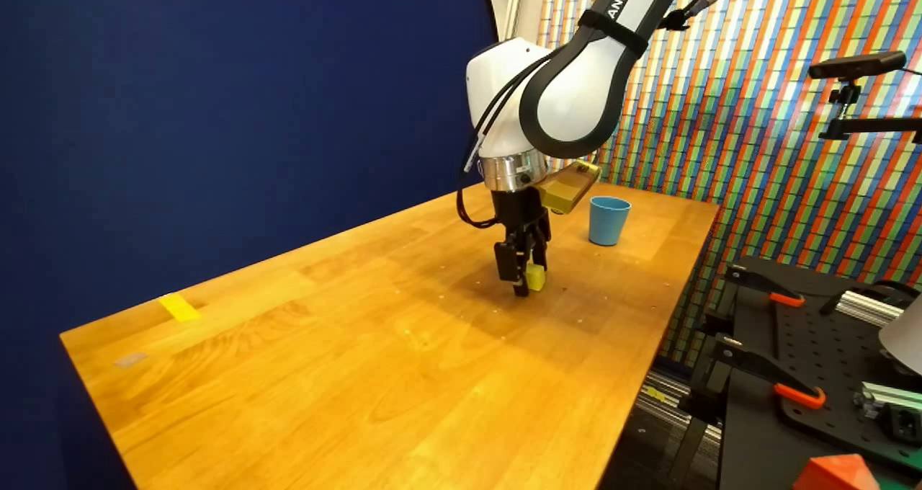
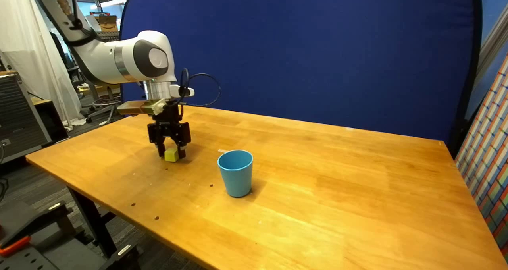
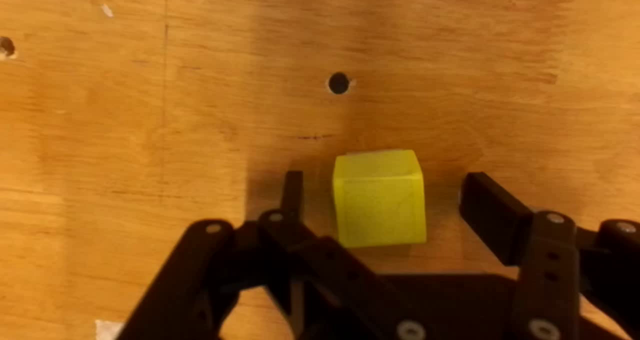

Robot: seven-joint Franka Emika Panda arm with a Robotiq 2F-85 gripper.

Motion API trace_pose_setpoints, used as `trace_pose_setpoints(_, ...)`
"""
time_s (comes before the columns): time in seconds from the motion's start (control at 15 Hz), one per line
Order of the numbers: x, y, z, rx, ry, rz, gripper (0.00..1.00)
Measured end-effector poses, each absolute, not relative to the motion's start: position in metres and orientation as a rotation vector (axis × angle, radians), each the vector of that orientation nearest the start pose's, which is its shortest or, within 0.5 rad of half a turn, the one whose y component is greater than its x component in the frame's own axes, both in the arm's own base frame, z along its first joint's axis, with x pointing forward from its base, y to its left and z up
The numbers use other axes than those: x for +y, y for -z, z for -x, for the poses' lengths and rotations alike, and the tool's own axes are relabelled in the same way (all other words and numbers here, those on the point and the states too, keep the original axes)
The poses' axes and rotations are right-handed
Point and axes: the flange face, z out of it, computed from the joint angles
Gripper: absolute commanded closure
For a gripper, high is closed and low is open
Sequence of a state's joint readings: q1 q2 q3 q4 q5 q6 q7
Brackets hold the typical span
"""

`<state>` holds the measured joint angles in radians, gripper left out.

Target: Place the yellow cube inside the blue cup

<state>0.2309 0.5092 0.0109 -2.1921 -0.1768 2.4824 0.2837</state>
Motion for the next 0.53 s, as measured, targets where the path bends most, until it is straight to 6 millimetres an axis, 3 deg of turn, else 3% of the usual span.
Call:
trace_pose_setpoints(0.33, 0.133, -0.137, -0.514, -0.108, -0.33, 3.274, 0.84)
trace_pose_setpoints(0.53, 0.117, -0.149, -0.514, 0.032, -0.343, 3.295, 0.84)
